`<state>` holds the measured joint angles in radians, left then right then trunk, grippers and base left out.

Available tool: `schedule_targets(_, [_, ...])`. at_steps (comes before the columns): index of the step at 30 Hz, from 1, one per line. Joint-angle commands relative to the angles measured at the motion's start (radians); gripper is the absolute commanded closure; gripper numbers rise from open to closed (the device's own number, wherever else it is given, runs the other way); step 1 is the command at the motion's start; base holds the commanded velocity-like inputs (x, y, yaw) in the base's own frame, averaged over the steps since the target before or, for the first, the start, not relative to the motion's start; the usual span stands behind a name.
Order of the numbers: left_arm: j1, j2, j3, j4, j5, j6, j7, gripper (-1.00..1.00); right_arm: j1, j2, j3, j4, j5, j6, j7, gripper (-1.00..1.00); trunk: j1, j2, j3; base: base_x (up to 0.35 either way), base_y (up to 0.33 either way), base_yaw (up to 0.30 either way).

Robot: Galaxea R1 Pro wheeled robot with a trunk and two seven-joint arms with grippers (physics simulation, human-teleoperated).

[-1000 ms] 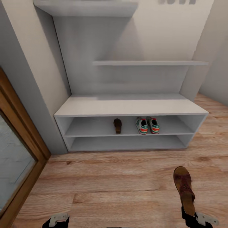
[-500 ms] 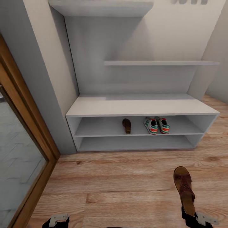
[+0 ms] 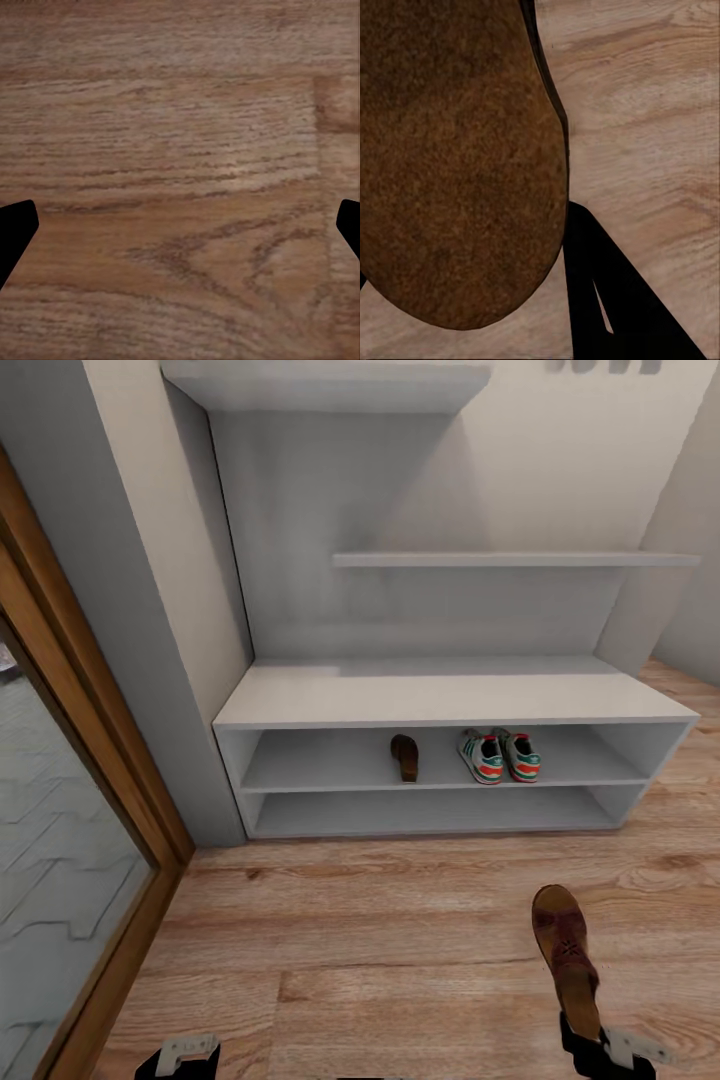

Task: Pick up the two gym shoes and the two sandals from the corridor floor and place them onto the hallstand (shoe rack) in the corridor, making sure they are on the rack and not on the floor. Arrange them so the two gym shoes are next to each other and the two sandals are next to each other.

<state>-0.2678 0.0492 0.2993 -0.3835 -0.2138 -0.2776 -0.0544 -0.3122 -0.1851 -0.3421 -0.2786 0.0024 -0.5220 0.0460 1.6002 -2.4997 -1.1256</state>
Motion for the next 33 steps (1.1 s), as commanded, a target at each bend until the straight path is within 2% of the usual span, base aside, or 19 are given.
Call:
schedule_targets(1, [-0.001,-0.001,0.009,0.001,-0.008,-0.004,-0.007,-1.0,-0.001,0.009,0.005,-0.001,0.005,0.004,0.006,1.0,0.0,0.0,-0.001,0.0,0.0,0.0])
schedule_targets(2, [-0.001,0.0,0.009,0.0,-0.006,-0.004,-0.009,-1.0,-0.002,0.052,0.065,-0.022,0.059,0.055,0.004,1.0,0.0,0.0,-0.001,0.0,0.0,0.0])
schedule_targets(4, [-0.001,0.0,0.009,0.0,-0.006,-0.005,-0.009,-1.0,-0.006,0.076,0.09,-0.041,0.087,0.101,0.003,1.0,0.0,0.0,-0.001,0.0,0.0,0.0])
schedule_targets(5, [-0.001,0.0,0.009,0.0,-0.006,-0.005,-0.009,-1.0,-0.014,0.1,0.107,-0.067,0.113,0.162,0.002,1.0,0.0,0.0,-0.001,0.0,0.0,0.0])
schedule_targets(7, [-0.001,0.0,0.009,0.0,-0.006,-0.005,-0.009,-1.0,-0.025,0.123,0.119,-0.102,0.136,0.236,0.001,1.0,0.0,0.0,-0.001,0.0,0.0,0.0])
schedule_targets(10, [-0.001,0.0,0.009,0.0,-0.007,-0.005,-0.008,-1.0,-0.063,0.197,0.141,-0.232,0.192,0.497,0.0,1.0,0.0,0.0,-0.001,0.0,0.0,0.0])
schedule_targets(12, [-0.001,0.0,0.009,0.0,-0.007,-0.005,-0.007,-1.0,-0.076,0.22,0.144,-0.274,0.207,0.576,0.0,1.0,0.0,0.0,-0.001,0.0,0.0,0.0])
schedule_targets(13, [-0.001,0.0,0.009,0.0,-0.007,-0.005,-0.007,-1.0,-0.099,0.256,0.146,-0.329,0.227,0.676,0.0,1.0,0.0,0.0,-0.001,0.0,0.0,0.0])
schedule_targets(16, [-0.001,0.0,0.009,0.0,-0.007,-0.005,-0.006,-1.0,-0.155,0.31,0.149,-0.385,0.256,0.793,-0.001,1.0,0.0,0.0,-0.001,0.0,0.0,0.0])
schedule_targets(18, [-0.001,0.0,0.009,0.0,-0.007,-0.005,-0.006,-1.0,-0.185,0.327,0.149,-0.394,0.269,0.83,-0.004,1.0,0.0,0.0,-0.001,0.0,0.0,0.0])
schedule_targets(19, [-0.001,0.0,0.009,0.0,-0.007,-0.005,-0.006,-1.0,-0.219,0.342,0.15,-0.397,0.281,0.866,-0.011,1.0,0.0,0.0,-0.001,0.0,0.0,0.0])
schedule_targets(22, [-0.001,0.0,0.009,0.0,-0.007,-0.005,-0.005,-1.0,-0.271,0.36,0.15,-0.396,0.293,0.916,-0.034,1.0,0.0,0.0,-0.001,0.0,0.0,0.0])
schedule_targets(26, [-0.001,0.001,0.009,0.0,-0.007,-0.005,-0.004,-1.0,-0.363,0.36,0.15,-0.357,0.301,0.987,-0.105,1.0,0.0,0.0,-0.001,0.0,0.0,0.0])
schedule_targets(33, [-0.001,0.003,0.009,0.0,-0.005,-0.005,-0.004,-1.0,-0.47,0.36,0.149,-0.28,0.299,1.015,-0.159,1.0,0.0,0.0,-0.001,0.0,0.0,0.0])
